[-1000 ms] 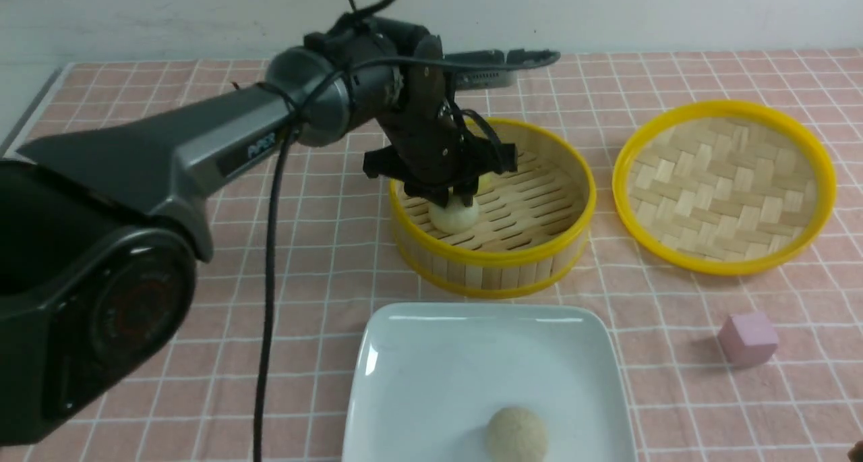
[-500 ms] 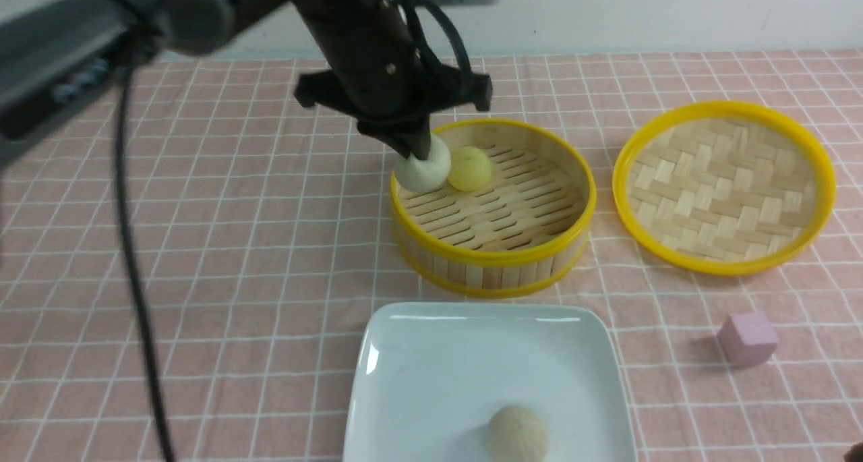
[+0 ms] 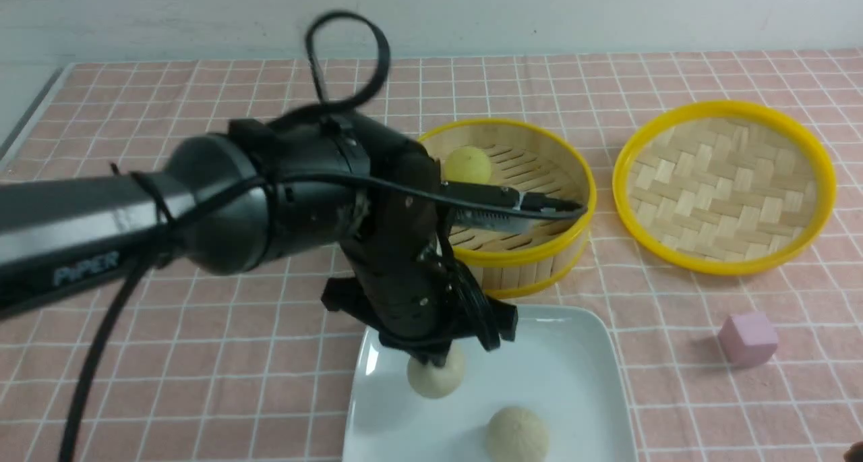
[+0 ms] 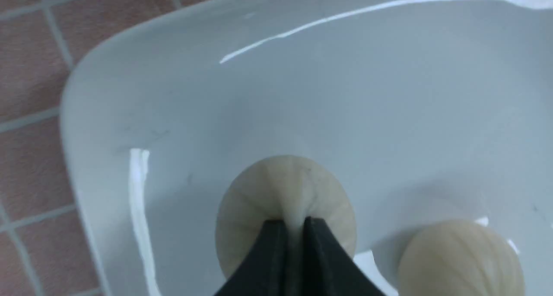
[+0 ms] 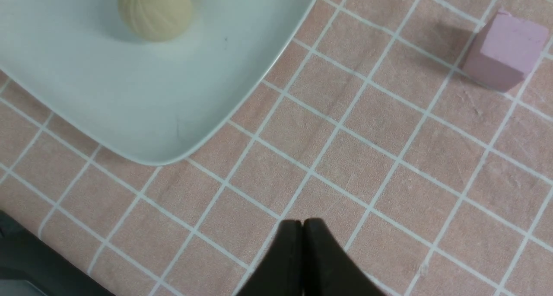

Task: Put the steamed buns into the plate on the pink tablecloth.
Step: 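Carry the bun from the bamboo steamer to the plate with the left gripper, then reach into the bamboo steamer and grasp a bun with the left gripper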

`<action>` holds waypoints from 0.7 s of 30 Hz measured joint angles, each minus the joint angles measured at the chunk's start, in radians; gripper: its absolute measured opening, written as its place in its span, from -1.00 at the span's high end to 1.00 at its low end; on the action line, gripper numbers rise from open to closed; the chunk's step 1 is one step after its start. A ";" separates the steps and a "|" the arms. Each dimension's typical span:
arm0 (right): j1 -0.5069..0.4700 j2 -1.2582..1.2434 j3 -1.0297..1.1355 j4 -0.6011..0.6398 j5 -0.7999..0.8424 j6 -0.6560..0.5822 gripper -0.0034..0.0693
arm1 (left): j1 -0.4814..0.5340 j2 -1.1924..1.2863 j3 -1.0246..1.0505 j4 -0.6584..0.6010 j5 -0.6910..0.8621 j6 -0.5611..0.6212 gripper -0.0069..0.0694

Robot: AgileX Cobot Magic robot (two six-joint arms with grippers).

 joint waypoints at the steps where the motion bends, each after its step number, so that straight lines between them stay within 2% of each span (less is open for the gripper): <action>1: 0.000 0.000 0.000 0.000 0.000 0.000 0.87 | 0.000 0.013 0.004 0.000 -0.022 -0.015 0.59; 5: 0.000 0.000 0.000 0.000 0.000 0.000 0.87 | 0.000 0.056 0.006 0.003 -0.057 -0.050 0.24; 9: 0.000 0.000 0.000 0.001 -0.001 0.000 0.87 | 0.000 0.052 -0.060 0.012 -0.028 -0.060 -0.16; 12: 0.000 0.000 0.000 0.002 -0.001 0.000 0.86 | 0.000 0.041 -0.160 0.038 -0.017 -0.067 -0.27; 15: 0.000 0.000 0.000 0.001 -0.003 0.000 0.86 | 0.005 0.050 -0.249 0.076 -0.007 -0.101 -0.12; 16: 0.000 0.000 0.000 0.000 -0.006 0.000 0.86 | 0.012 0.063 -0.292 0.082 0.002 -0.115 0.06; 17: 0.000 0.000 0.000 0.000 -0.007 0.000 0.86 | 0.016 0.066 -0.301 0.082 0.006 -0.117 0.06; 19: 0.000 0.000 0.000 0.000 -0.018 0.000 0.85 | 0.056 0.134 -0.425 0.080 0.039 -0.122 0.54; 21: 0.000 0.000 0.000 0.000 -0.027 0.000 0.84 | 0.100 0.203 -0.531 0.060 0.072 -0.112 0.74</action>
